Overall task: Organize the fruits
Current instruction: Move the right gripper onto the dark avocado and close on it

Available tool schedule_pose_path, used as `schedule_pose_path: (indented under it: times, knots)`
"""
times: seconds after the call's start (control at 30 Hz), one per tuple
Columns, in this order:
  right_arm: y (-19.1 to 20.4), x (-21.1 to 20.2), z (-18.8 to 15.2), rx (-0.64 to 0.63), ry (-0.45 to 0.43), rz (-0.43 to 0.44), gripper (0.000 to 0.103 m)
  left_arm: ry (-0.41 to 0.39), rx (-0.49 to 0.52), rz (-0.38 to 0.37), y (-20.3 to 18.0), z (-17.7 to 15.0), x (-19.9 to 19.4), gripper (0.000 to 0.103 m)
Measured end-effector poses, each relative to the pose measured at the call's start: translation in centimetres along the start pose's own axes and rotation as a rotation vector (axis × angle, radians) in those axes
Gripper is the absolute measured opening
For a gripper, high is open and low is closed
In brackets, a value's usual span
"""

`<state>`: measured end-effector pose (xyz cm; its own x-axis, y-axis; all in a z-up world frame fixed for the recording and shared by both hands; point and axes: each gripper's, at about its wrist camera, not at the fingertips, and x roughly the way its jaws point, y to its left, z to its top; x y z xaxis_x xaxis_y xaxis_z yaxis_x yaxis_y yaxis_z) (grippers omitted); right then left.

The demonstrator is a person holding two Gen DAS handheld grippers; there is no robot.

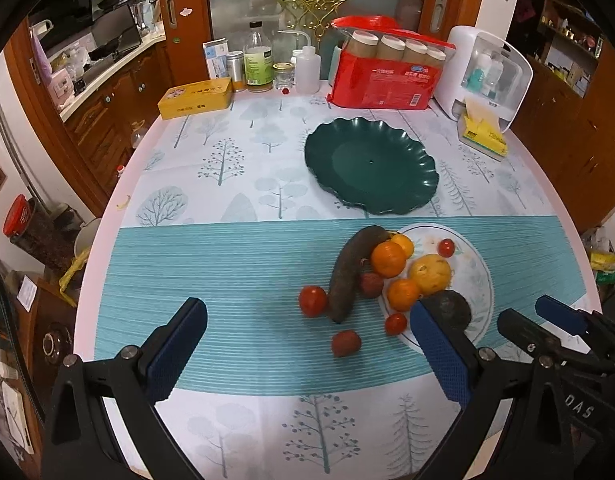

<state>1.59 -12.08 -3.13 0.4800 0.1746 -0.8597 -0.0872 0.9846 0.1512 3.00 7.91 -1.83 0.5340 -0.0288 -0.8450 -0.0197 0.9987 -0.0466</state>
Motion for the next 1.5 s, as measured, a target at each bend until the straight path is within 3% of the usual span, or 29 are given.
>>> schedule_pose_path:
  times: [0.2, 0.43, 0.87, 1.2, 1.5]
  knots:
    - [-0.6, 1.3, 0.1, 0.038, 0.018, 0.012, 0.066, 0.004, 0.007, -0.004, 1.6, -0.3, 1.5, 0.101]
    - [-2.0, 3.8, -0.3, 0.067, 0.039, 0.006, 0.066, 0.055, -0.004, -0.066, 2.5, -1.7, 4.5, 0.101]
    - [-3.2, 8.7, -1.6, 0.025, 0.088, 0.031, 0.075, 0.176, 0.041, -0.086, 0.9, -6.2, 12.4, 0.101]
    - [-4.2, 11.6, -1.7, 0.041, 0.138, 0.049, 0.076, 0.204, 0.044, -0.144, -0.8, -6.8, 14.4, 0.100]
    - [-4.1, 14.0, -1.7, 0.012, 0.183, 0.083, 0.078, 0.199, 0.024, -0.159, -1.6, -6.9, 15.3, 0.088]
